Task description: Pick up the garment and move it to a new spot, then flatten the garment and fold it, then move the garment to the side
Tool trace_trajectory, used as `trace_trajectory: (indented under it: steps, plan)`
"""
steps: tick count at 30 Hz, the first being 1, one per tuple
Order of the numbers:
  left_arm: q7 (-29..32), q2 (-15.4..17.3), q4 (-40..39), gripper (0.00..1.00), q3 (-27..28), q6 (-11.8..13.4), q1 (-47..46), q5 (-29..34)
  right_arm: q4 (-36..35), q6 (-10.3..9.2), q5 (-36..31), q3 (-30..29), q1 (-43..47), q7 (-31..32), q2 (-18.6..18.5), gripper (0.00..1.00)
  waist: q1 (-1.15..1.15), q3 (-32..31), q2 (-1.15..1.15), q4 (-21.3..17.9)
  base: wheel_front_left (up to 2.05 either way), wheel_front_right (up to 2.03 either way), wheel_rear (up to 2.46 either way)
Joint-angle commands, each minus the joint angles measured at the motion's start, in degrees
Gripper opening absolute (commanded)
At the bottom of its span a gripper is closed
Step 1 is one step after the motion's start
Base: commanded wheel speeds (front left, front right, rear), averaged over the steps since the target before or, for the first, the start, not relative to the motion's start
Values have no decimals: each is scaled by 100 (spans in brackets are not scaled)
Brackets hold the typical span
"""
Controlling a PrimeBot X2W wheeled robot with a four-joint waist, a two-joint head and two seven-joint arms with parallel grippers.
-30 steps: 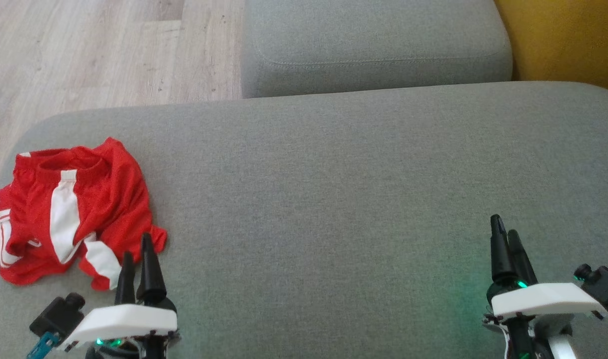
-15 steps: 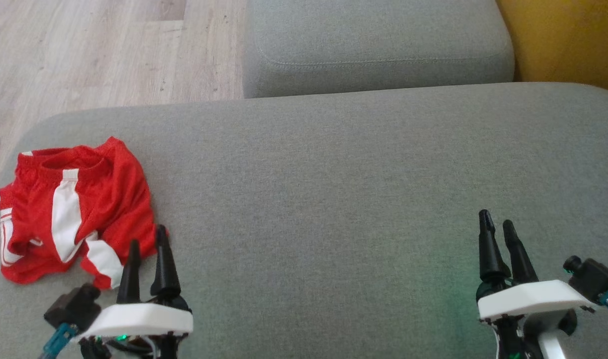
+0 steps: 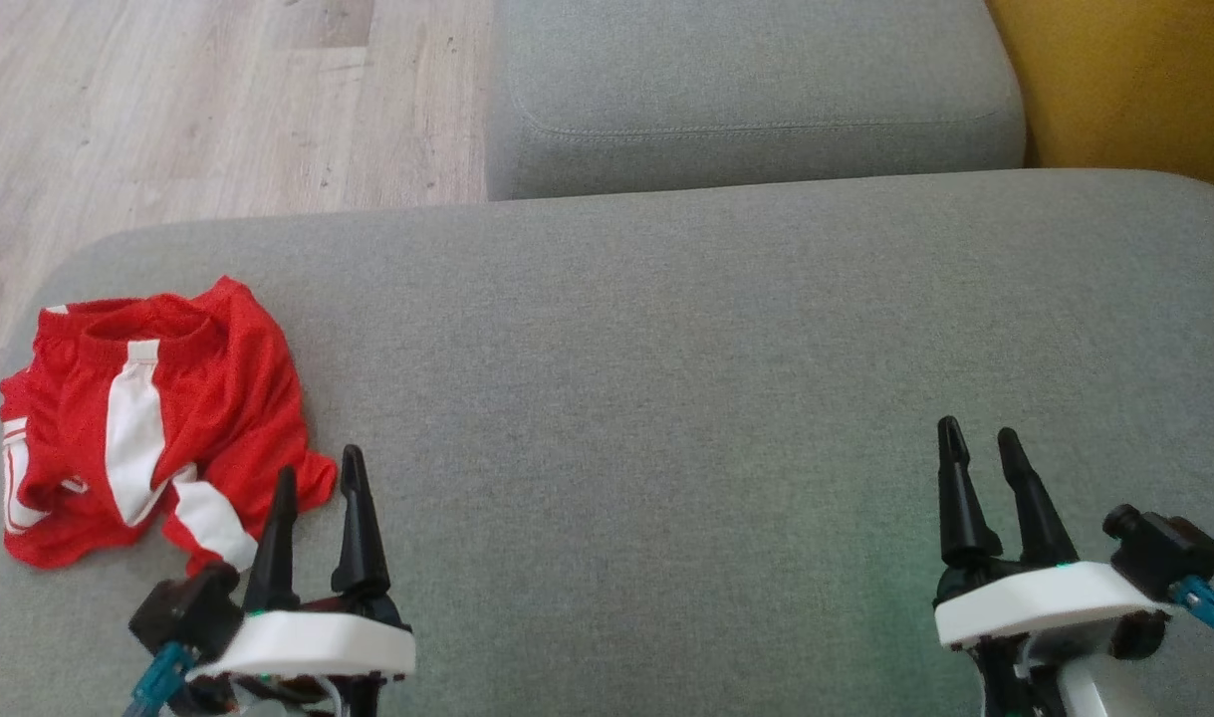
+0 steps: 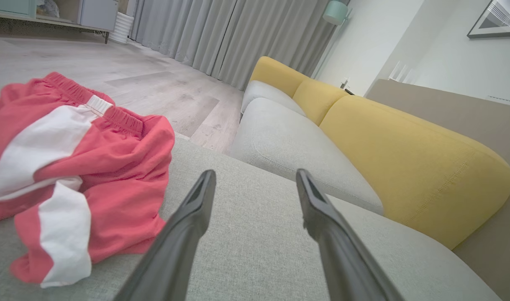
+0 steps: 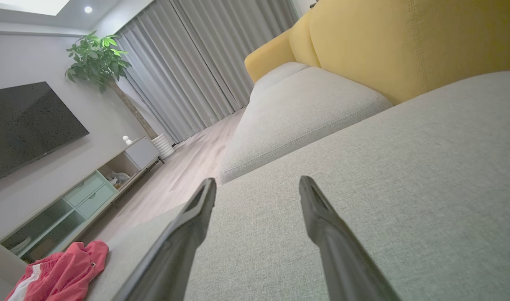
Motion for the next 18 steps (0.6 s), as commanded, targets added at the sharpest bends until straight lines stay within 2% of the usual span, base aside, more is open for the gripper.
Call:
trace_trajectory:
  steps: [1,6,18]
  plan:
    - [-90,44,-179,100,79,25,-118,192,-240,-3,-226,143,-153,-94,-53,100,0,-4,0,1,0,0,0]
    - [-158,46,-193,100,65,94,-118,423,-253,-3,-504,177,-152,-161,-55,100,0,-10,0,2,0,0,0]
    - [-375,50,-108,100,-63,271,-103,1429,-269,-4,-1255,160,-121,-381,-60,100,0,-42,0,13,0,0,0]
